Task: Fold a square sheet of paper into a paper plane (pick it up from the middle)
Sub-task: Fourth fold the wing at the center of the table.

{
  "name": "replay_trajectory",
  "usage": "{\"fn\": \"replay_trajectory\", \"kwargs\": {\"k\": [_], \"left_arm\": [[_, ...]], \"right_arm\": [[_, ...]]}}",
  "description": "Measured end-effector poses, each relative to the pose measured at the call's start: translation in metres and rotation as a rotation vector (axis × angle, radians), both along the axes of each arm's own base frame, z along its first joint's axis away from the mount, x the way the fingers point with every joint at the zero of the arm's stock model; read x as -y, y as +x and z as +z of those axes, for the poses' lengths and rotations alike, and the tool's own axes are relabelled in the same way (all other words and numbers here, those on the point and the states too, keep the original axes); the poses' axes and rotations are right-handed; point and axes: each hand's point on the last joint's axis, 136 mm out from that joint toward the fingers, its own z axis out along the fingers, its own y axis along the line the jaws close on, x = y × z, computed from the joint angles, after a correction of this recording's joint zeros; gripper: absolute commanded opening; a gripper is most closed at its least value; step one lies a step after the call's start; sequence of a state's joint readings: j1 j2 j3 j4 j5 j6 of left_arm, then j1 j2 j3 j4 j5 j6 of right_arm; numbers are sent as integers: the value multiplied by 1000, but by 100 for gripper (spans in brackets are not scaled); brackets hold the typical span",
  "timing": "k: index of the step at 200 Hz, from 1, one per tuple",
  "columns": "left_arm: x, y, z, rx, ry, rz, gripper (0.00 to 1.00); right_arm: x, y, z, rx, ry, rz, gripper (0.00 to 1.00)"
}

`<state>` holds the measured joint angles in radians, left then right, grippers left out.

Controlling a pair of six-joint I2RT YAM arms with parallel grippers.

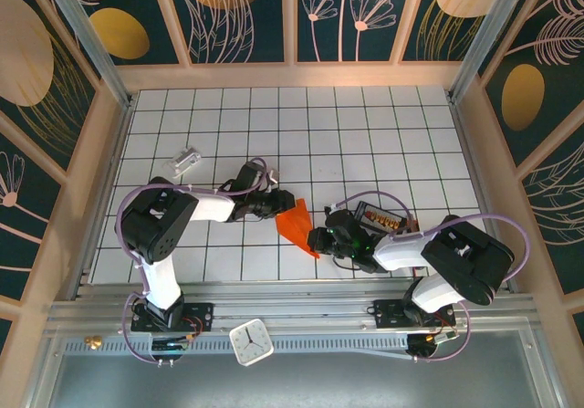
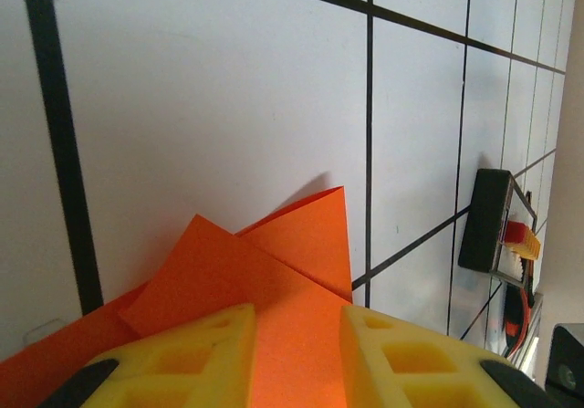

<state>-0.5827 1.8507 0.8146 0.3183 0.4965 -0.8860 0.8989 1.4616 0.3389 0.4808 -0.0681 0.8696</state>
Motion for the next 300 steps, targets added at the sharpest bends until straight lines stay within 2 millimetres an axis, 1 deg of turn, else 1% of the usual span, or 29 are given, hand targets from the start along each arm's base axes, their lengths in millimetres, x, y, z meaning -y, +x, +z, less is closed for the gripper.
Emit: {"fn": "replay_trajectory", "kwargs": {"k": [38, 62, 74, 91, 113, 123, 135, 170, 191, 203, 271, 300], "left_arm": [[-11, 9, 2, 11, 16, 34, 32], [-17, 13, 10, 34, 28, 59, 33], [-12, 10, 20, 57, 23, 50, 33], [6, -3, 34, 87, -4, 1, 33], [27, -21, 41, 92, -30, -55, 33], [33, -27, 40, 82, -38, -74, 33], [36, -29, 38, 75, -45, -83, 33], [34, -30, 13, 25, -10, -79, 32], [32, -30, 1, 8, 9, -79, 31], [32, -29, 1, 10, 10, -78, 31], [31, -32, 0, 47, -10, -95, 30], [30, -32, 0, 61, -21, -95, 30]], "right_arm": [[0, 0, 0, 0, 0, 0, 2], [0, 0, 0, 0, 0, 0, 2], [0, 0, 0, 0, 0, 0, 2], [0, 0, 0, 0, 0, 0, 2], [0, 0, 0, 0, 0, 0, 1], [0, 0, 0, 1, 0, 0, 1], [0, 0, 0, 2, -1, -1, 2], [0, 0, 0, 4, -3, -2, 2], [0, 0, 0, 6, -4, -2, 2], [0, 0, 0, 6, -5, -2, 3], [8, -6, 5, -6, -34, 4, 16], [10, -10, 10, -6, -35, 18, 17]]}}
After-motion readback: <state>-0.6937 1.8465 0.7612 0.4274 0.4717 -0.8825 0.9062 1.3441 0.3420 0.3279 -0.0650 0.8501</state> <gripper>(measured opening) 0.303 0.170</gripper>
